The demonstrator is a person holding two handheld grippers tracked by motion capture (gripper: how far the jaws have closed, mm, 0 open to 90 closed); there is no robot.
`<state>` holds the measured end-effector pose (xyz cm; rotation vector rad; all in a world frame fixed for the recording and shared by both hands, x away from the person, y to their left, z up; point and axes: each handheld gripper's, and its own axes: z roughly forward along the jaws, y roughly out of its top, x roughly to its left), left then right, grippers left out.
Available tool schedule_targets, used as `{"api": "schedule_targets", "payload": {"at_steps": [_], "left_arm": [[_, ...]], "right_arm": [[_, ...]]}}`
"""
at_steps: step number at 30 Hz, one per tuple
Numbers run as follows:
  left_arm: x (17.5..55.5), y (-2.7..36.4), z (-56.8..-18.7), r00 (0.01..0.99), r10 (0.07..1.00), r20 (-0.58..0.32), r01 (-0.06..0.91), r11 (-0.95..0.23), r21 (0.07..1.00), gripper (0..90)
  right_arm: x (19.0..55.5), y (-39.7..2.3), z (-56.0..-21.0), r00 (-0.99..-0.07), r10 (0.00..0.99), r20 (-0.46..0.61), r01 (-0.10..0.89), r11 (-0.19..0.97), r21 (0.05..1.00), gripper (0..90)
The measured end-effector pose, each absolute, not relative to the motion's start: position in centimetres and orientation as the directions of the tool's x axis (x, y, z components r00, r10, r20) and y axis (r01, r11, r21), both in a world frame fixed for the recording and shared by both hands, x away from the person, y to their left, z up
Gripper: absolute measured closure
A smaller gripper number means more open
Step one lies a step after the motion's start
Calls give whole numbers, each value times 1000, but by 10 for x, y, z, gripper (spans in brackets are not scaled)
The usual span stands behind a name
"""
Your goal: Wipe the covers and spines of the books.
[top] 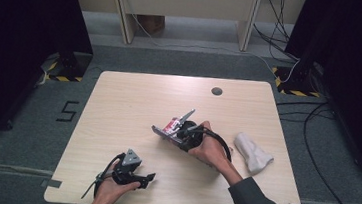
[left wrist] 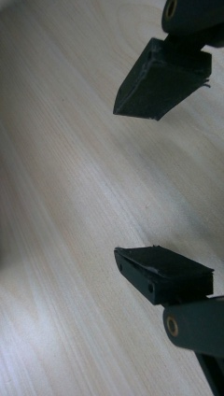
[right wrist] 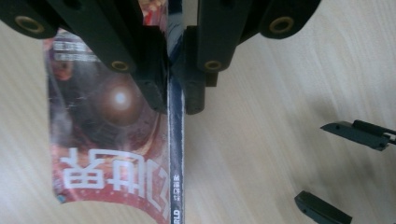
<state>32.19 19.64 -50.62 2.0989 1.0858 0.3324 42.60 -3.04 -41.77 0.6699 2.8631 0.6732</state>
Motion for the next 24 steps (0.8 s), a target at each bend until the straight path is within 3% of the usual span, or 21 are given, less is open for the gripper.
{"api": "schedule_targets", "payload": {"at_steps": [24], "left_arm": [[322,197,-506,603,791,-100,601,-368,710,251]], "right_arm": [[407,-29,-471,-873,472,124,465,728,504,597]]}}
